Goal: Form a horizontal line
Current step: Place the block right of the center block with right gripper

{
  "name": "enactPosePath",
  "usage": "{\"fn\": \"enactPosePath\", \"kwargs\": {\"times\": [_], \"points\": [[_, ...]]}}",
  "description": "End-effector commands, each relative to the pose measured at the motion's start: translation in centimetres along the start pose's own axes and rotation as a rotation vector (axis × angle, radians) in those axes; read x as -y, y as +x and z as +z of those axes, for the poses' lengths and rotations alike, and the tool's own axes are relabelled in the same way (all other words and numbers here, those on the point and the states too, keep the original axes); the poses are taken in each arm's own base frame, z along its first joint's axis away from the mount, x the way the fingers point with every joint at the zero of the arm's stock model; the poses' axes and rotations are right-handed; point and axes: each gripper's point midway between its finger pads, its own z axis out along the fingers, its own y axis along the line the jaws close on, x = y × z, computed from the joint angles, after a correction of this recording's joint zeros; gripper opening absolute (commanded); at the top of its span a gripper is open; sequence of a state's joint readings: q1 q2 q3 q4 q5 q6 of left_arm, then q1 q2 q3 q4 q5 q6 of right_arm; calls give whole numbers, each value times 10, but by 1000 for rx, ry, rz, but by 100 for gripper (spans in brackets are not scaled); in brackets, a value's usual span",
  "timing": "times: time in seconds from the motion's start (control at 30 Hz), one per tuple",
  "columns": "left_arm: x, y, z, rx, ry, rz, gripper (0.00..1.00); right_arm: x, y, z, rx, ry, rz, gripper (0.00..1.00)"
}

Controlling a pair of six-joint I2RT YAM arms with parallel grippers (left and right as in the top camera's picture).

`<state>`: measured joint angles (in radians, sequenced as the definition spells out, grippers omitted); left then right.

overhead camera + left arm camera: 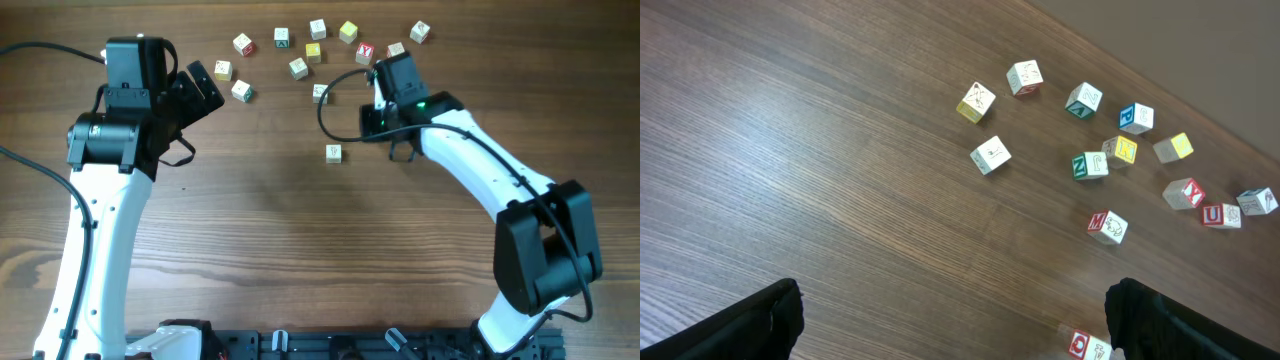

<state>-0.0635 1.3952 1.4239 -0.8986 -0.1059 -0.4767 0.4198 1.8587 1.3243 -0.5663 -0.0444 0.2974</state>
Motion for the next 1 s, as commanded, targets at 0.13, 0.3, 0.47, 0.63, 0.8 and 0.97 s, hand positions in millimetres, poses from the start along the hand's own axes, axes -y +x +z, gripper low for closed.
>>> {"fn": "enactPosePath", "kwargs": {"times": [0.13,0.3,0.47,0.63,0.8,0.97], "points": [[0,-3,-6,11,12,-15,100,-24,42,23,-44,-19,78,12],[0,-3,-6,11,12,-15,100,-13,43,35,24,19,171,12],[0,-3,-6,11,12,-15,100,-11,48,42,43,4,178,12],[0,-3,-6,11,12,-15,100,-15,60,46,12,-33,174,12],[0,-3,-6,11,12,-15,100,-17,57,47,29,-45,173,21],[0,-3,-6,11,12,-15,100,-20,51,46,52,-61,173,29]]}}
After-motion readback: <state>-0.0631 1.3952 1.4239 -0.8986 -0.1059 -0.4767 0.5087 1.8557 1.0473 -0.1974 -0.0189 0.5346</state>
